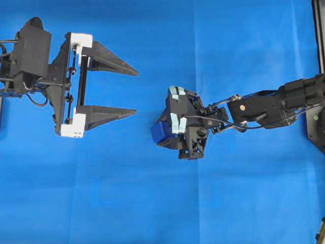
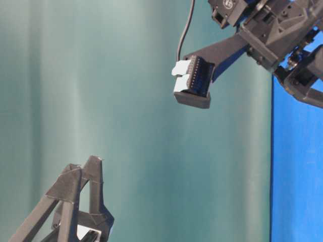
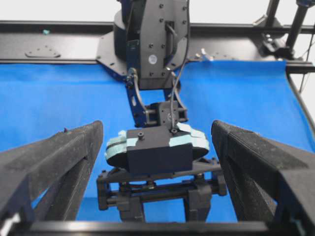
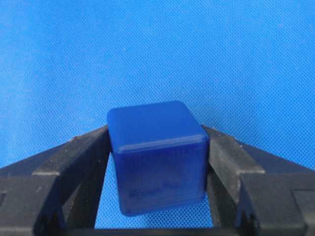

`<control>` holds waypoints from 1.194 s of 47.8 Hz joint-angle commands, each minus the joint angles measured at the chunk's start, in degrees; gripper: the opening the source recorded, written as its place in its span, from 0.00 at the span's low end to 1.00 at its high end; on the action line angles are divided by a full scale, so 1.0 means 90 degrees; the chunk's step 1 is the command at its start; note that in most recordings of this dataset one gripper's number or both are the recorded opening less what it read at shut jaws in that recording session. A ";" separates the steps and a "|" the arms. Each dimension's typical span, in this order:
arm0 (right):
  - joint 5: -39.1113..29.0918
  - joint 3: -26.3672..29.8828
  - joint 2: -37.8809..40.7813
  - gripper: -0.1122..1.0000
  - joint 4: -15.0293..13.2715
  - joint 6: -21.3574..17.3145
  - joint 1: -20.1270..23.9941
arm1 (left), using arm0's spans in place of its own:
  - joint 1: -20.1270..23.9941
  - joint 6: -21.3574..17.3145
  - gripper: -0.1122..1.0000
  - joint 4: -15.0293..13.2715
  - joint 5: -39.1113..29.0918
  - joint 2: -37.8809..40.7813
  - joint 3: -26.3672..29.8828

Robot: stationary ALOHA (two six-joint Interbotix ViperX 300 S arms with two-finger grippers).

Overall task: Handover the blue block to the right arm after grasping it with the left arm, then place it in the designated position.
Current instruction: 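Lower the cube to the table and open the right gripper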

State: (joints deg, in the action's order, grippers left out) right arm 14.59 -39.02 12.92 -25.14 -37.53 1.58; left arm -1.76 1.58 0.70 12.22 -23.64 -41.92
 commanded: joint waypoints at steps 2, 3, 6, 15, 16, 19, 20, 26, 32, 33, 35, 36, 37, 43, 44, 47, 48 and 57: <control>0.0029 0.0039 -0.0078 0.47 0.0020 0.0000 -0.0029 | 0.0010 -0.0010 0.94 0.0010 0.0029 -0.0049 0.0166; 0.0020 0.0039 -0.0078 0.47 0.0029 0.0000 -0.0029 | 0.0000 -0.0010 0.94 0.0010 0.0029 -0.0049 0.0166; 0.0020 0.0039 -0.0078 0.47 0.0029 0.0000 -0.0029 | 0.0000 -0.0010 0.94 0.0010 0.0029 -0.0049 0.0176; -0.0010 0.0029 -0.0078 0.47 0.0049 0.0000 -0.0039 | 0.0000 0.0000 0.94 0.0010 0.0029 -0.0049 0.0176; -0.0010 0.0029 -0.0078 0.47 0.0049 0.0000 -0.0039 | 0.0010 0.0000 0.94 0.0020 0.0029 -0.0049 0.0176; -0.0010 0.0029 -0.0078 0.47 0.0068 0.0000 -0.0039 | 0.0010 0.0000 0.94 0.0010 0.0029 -0.0049 0.0176; -0.0010 0.0039 -0.0078 0.47 0.0078 0.0000 -0.0039 | 0.0010 0.0000 0.94 0.0020 0.0029 -0.0049 0.0176; -0.0010 0.0049 -0.0078 0.47 0.0166 0.0000 -0.0039 | 0.0000 0.0000 0.94 0.0010 0.0029 -0.0049 0.0176; -0.0029 0.0068 -0.0078 0.77 0.0244 0.0000 -0.0039 | 0.0000 0.0000 0.94 0.0010 0.0029 -0.0049 0.0176; -0.0029 0.0078 -0.0088 0.82 0.0254 0.0000 -0.0039 | 0.0000 0.0000 0.94 0.0010 0.0029 -0.0049 0.0176; -0.0068 0.0088 -0.0107 0.91 0.0254 0.0000 -0.0039 | 0.0010 0.0000 0.94 0.0010 0.0029 -0.0059 0.0166; -0.0088 0.0098 -0.0137 0.94 0.0264 0.0000 -0.0039 | 0.0000 0.0000 0.94 0.0010 0.0029 -0.0059 0.0166; -0.0117 0.0107 -0.0156 0.95 0.0264 0.0000 -0.0039 | 0.0010 0.0000 0.94 0.0010 0.0029 -0.0068 0.0156; -0.0361 0.0098 -0.0400 0.90 0.0254 0.0000 -0.0020 | 0.0010 0.0000 0.94 0.0010 0.0029 -0.0078 0.0146; -0.0400 0.0098 -0.0449 0.91 0.0254 0.0000 -0.0020 | 0.0000 0.0000 0.94 0.0020 0.0029 -0.0078 0.0137; -0.0527 0.0088 -0.0615 0.92 0.0254 0.0010 -0.0020 | 0.0010 0.0010 0.94 0.0010 0.0029 -0.0088 0.0137; -0.0576 0.0088 -0.0674 0.92 0.0254 0.0010 -0.0010 | 0.0000 0.0000 0.94 0.0010 0.0029 -0.0088 0.0137; -0.1250 0.0078 -0.1445 0.92 0.0215 0.0078 0.0049 | 0.0000 -0.0010 0.94 0.0020 0.0029 -0.0088 0.0137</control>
State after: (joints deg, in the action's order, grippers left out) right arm 5.36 -39.02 4.39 -23.03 -37.00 1.58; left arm -1.76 1.49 0.70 12.22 -23.73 -41.92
